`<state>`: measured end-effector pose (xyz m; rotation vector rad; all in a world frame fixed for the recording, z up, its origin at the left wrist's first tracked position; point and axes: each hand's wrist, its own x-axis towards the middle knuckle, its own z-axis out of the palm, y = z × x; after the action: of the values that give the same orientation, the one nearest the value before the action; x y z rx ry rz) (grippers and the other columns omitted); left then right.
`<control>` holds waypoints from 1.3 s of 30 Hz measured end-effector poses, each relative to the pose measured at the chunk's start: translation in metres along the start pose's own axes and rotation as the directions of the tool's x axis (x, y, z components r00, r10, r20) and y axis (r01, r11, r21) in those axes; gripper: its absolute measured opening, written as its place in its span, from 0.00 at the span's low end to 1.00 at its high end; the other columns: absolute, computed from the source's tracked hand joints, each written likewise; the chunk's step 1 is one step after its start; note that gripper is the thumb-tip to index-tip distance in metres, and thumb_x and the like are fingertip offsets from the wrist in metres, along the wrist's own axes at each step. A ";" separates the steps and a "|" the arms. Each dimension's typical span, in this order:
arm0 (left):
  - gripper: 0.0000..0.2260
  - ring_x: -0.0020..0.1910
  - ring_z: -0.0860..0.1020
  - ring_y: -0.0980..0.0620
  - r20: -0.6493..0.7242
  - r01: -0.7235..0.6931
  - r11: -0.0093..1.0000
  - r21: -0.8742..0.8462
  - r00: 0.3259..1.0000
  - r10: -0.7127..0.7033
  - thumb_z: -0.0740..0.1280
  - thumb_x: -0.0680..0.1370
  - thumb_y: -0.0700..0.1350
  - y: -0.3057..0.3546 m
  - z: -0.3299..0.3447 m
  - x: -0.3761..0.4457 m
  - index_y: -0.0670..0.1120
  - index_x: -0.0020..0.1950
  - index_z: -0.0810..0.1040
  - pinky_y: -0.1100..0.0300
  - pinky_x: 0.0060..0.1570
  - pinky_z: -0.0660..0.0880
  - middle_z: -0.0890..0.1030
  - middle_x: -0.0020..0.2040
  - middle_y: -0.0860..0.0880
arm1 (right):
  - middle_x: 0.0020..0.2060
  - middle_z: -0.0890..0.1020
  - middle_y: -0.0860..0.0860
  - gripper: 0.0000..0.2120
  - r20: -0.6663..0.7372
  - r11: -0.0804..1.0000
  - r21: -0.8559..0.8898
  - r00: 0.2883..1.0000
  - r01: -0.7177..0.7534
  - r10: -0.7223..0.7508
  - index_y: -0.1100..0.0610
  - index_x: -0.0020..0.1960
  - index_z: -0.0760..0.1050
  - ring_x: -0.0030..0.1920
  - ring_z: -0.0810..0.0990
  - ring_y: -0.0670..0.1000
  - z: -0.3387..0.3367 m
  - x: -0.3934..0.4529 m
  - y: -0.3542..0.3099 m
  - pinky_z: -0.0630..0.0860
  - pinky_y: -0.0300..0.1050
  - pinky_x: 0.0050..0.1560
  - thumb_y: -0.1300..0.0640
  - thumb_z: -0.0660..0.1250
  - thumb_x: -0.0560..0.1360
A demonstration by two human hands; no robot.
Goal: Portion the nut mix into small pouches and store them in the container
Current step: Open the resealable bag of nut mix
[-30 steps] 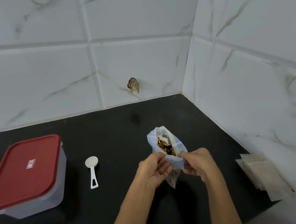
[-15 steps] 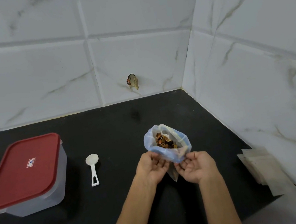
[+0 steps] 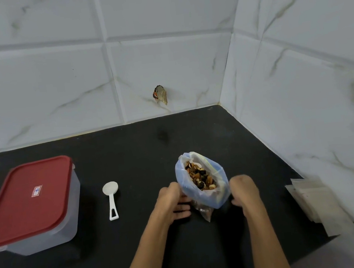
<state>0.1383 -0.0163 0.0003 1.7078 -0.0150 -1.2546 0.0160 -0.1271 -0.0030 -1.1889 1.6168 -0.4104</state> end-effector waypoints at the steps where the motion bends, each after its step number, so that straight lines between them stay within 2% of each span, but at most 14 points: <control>1: 0.12 0.46 0.79 0.45 -0.035 -0.029 0.999 0.026 0.999 0.030 0.56 0.81 0.44 0.001 -0.003 0.002 0.39 0.54 0.75 0.54 0.39 0.78 0.80 0.48 0.42 | 0.48 0.77 0.57 0.10 -0.018 0.998 0.042 0.999 0.046 -0.045 0.59 0.57 0.73 0.48 0.78 0.54 -0.001 0.001 -0.002 0.78 0.51 0.48 0.59 0.60 0.78; 4: 0.11 0.48 0.80 0.45 -0.044 -0.099 0.986 -0.137 0.995 0.093 0.60 0.81 0.48 0.002 -0.009 0.010 0.41 0.54 0.75 0.53 0.44 0.79 0.81 0.49 0.42 | 0.44 0.78 0.58 0.10 0.021 0.991 0.087 0.994 0.104 -0.107 0.57 0.43 0.72 0.49 0.79 0.55 0.000 -0.002 -0.010 0.76 0.53 0.56 0.52 0.60 0.79; 6: 0.11 0.49 0.81 0.45 0.009 -0.102 0.969 -0.226 0.994 0.107 0.64 0.80 0.47 0.002 -0.009 0.013 0.40 0.53 0.77 0.52 0.49 0.79 0.82 0.49 0.41 | 0.43 0.77 0.54 0.11 0.084 0.995 0.031 0.992 0.094 -0.097 0.57 0.44 0.73 0.49 0.76 0.52 0.004 -0.002 -0.015 0.74 0.48 0.53 0.49 0.62 0.78; 8: 0.09 0.48 0.81 0.45 0.073 -0.066 0.945 -0.322 0.993 0.094 0.66 0.79 0.44 0.001 -0.006 0.014 0.39 0.52 0.78 0.53 0.46 0.78 0.82 0.48 0.41 | 0.47 0.78 0.54 0.11 0.118 0.997 0.021 0.990 0.077 -0.079 0.58 0.50 0.75 0.50 0.76 0.52 0.009 0.003 -0.018 0.72 0.47 0.51 0.50 0.64 0.77; 12: 0.05 0.44 0.79 0.46 0.199 0.099 0.815 -0.571 0.980 0.021 0.65 0.79 0.39 0.003 -0.003 0.013 0.38 0.48 0.77 0.51 0.47 0.75 0.81 0.44 0.41 | 0.49 0.81 0.56 0.12 0.181 0.998 0.038 0.982 0.040 -0.047 0.62 0.53 0.77 0.51 0.79 0.54 0.015 0.007 -0.021 0.74 0.48 0.52 0.53 0.62 0.79; 15: 0.08 0.45 0.78 0.44 0.228 0.147 0.795 -0.588 0.974 -0.011 0.61 0.81 0.40 0.000 -0.002 0.016 0.38 0.49 0.77 0.48 0.53 0.73 0.80 0.45 0.41 | 0.47 0.82 0.60 0.12 0.224 0.989 0.136 0.974 -0.065 0.033 0.63 0.49 0.77 0.50 0.81 0.58 0.017 0.009 -0.021 0.77 0.55 0.56 0.54 0.62 0.79; 18: 0.12 0.48 0.78 0.41 0.239 0.159 0.821 -0.548 0.971 -0.029 0.55 0.80 0.38 -0.002 0.001 0.015 0.38 0.53 0.77 0.47 0.53 0.74 0.79 0.49 0.39 | 0.49 0.81 0.64 0.11 0.269 0.976 0.159 0.958 -0.149 0.103 0.64 0.53 0.77 0.50 0.81 0.63 0.018 0.015 -0.018 0.78 0.62 0.54 0.58 0.62 0.77; 22: 0.15 0.45 0.79 0.42 0.159 0.118 0.859 -0.499 0.986 -0.043 0.52 0.78 0.38 -0.001 0.002 0.017 0.38 0.55 0.77 0.50 0.38 0.76 0.80 0.48 0.39 | 0.51 0.81 0.64 0.12 0.287 0.987 0.113 0.955 -0.110 0.074 0.65 0.54 0.78 0.51 0.81 0.62 0.019 0.012 -0.020 0.78 0.61 0.53 0.65 0.58 0.76; 25: 0.20 0.48 0.79 0.43 0.035 0.024 0.924 -0.380 0.999 -0.012 0.53 0.82 0.52 0.000 0.007 0.022 0.41 0.60 0.76 0.52 0.39 0.78 0.80 0.52 0.40 | 0.50 0.81 0.60 0.14 0.255 0.994 0.104 0.967 -0.016 -0.011 0.61 0.56 0.77 0.51 0.80 0.58 0.021 0.012 -0.023 0.77 0.57 0.58 0.54 0.58 0.80; 28: 0.33 0.51 0.78 0.46 -0.132 -0.140 0.989 0.042 0.981 0.145 0.61 0.73 0.68 -0.001 0.008 0.022 0.41 0.61 0.72 0.51 0.49 0.78 0.78 0.56 0.44 | 0.45 0.82 0.55 0.21 0.165 0.989 -0.031 0.976 0.147 -0.140 0.57 0.46 0.79 0.49 0.80 0.54 0.018 0.010 -0.023 0.76 0.53 0.56 0.41 0.57 0.78; 30: 0.34 0.58 0.74 0.45 -0.223 -0.275 0.898 0.343 0.905 0.363 0.69 0.70 0.64 -0.002 0.007 0.022 0.40 0.64 0.67 0.55 0.54 0.74 0.72 0.61 0.46 | 0.44 0.81 0.52 0.18 0.161 0.954 -0.144 0.957 0.263 -0.240 0.56 0.45 0.79 0.48 0.79 0.52 0.013 0.008 -0.024 0.76 0.51 0.56 0.41 0.65 0.74; 32: 0.28 0.58 0.72 0.46 -0.265 -0.384 0.810 0.443 0.807 0.528 0.73 0.72 0.52 0.000 0.007 0.018 0.42 0.64 0.65 0.59 0.50 0.70 0.69 0.60 0.46 | 0.48 0.80 0.51 0.16 0.192 0.921 -0.205 0.936 0.331 -0.294 0.57 0.52 0.79 0.53 0.78 0.51 0.011 0.010 -0.024 0.75 0.49 0.56 0.47 0.72 0.71; 36: 0.09 0.43 0.76 0.51 -0.195 -0.547 0.644 0.535 0.662 0.723 0.66 0.76 0.37 0.000 0.007 0.014 0.46 0.48 0.67 0.60 0.40 0.72 0.76 0.45 0.48 | 0.54 0.79 0.51 0.15 0.106 0.841 -0.334 0.904 0.425 -0.414 0.53 0.59 0.74 0.54 0.77 0.51 0.015 0.007 -0.024 0.75 0.46 0.52 0.58 0.69 0.73; 39: 0.09 0.34 0.73 0.55 -0.169 -0.563 0.615 0.552 0.647 0.744 0.61 0.76 0.33 0.000 -0.001 0.010 0.46 0.41 0.70 0.64 0.31 0.70 0.75 0.37 0.49 | 0.48 0.78 0.51 0.09 0.009 0.826 -0.312 0.871 0.470 -0.492 0.53 0.51 0.72 0.46 0.76 0.49 0.003 0.006 -0.021 0.69 0.40 0.41 0.63 0.67 0.74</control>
<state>0.1439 -0.0206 -0.0069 2.0387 -0.7178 -0.3259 0.0292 -0.1404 0.0080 -1.8551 1.4594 -0.5387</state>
